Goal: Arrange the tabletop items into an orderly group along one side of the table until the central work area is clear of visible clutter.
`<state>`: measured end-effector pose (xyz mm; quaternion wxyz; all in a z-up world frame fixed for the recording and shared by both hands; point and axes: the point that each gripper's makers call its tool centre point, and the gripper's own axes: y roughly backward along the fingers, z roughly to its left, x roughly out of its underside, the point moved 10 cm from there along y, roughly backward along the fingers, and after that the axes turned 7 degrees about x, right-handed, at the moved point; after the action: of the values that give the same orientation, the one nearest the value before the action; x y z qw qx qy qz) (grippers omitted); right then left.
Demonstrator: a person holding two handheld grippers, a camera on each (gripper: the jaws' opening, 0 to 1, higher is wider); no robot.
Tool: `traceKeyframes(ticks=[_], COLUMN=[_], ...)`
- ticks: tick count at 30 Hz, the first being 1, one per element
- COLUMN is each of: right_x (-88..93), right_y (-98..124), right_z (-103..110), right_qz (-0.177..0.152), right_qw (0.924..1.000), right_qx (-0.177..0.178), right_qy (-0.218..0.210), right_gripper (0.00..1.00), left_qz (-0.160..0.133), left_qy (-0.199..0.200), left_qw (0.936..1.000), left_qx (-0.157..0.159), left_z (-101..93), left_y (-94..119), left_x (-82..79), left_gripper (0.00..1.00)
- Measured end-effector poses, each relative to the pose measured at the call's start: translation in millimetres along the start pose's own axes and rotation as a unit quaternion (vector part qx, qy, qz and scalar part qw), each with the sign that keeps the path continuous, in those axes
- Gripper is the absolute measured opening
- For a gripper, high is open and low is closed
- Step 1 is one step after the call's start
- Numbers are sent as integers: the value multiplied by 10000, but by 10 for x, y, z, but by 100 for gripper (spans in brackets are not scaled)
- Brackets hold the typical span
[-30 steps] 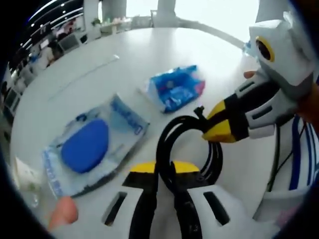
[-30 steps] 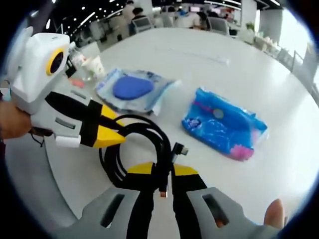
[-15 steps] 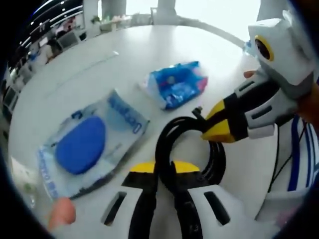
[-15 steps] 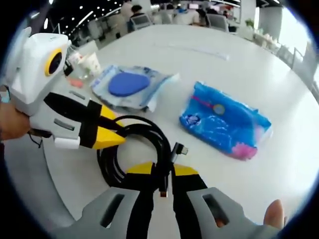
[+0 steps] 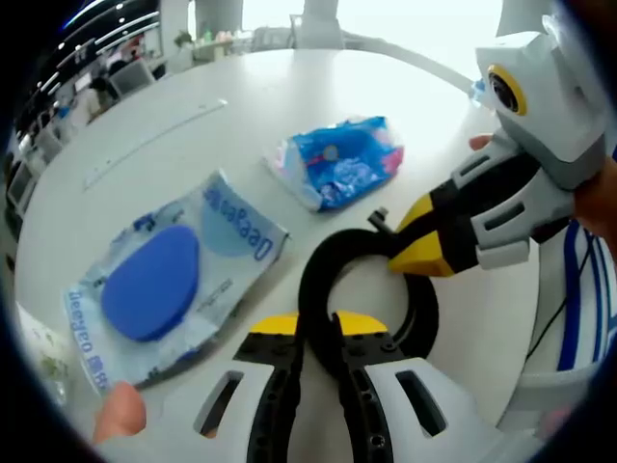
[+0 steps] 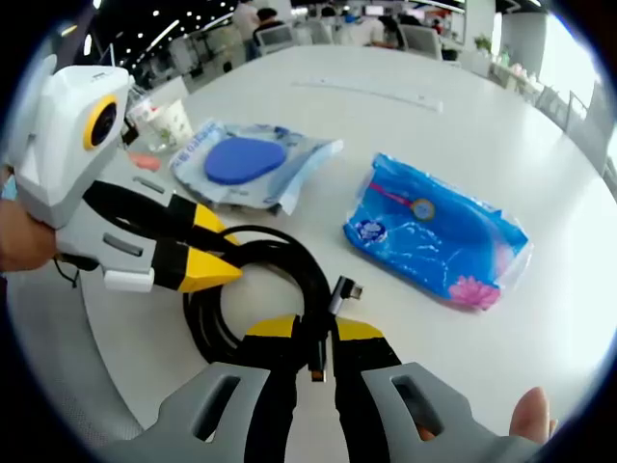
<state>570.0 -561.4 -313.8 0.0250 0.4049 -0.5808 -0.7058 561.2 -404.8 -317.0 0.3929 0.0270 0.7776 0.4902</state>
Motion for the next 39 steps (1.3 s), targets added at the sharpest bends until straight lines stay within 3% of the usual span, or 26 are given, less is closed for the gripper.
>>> traceKeyframes(ticks=[21, 37, 39], right_x=[0, -32, -50], right_y=[-10, 15, 27], right_z=[-7, 2, 9], right_qz=[-2, -158, -241], right_qw=[10000, 9999, 9997], right_qx=[24, 19, 38], right_qy=[20, 18, 62], right_gripper=[14, 30, 36], left_qz=[-62, -201, -210], left_qy=[-151, -129, -130], left_qw=[9999, 9995, 9995], left_qx=[46, 189, 212], left_z=[-14, -13, -11], left_y=[-14, 12, 22], left_x=[2, 2, 4], left_gripper=[17, 30, 32])
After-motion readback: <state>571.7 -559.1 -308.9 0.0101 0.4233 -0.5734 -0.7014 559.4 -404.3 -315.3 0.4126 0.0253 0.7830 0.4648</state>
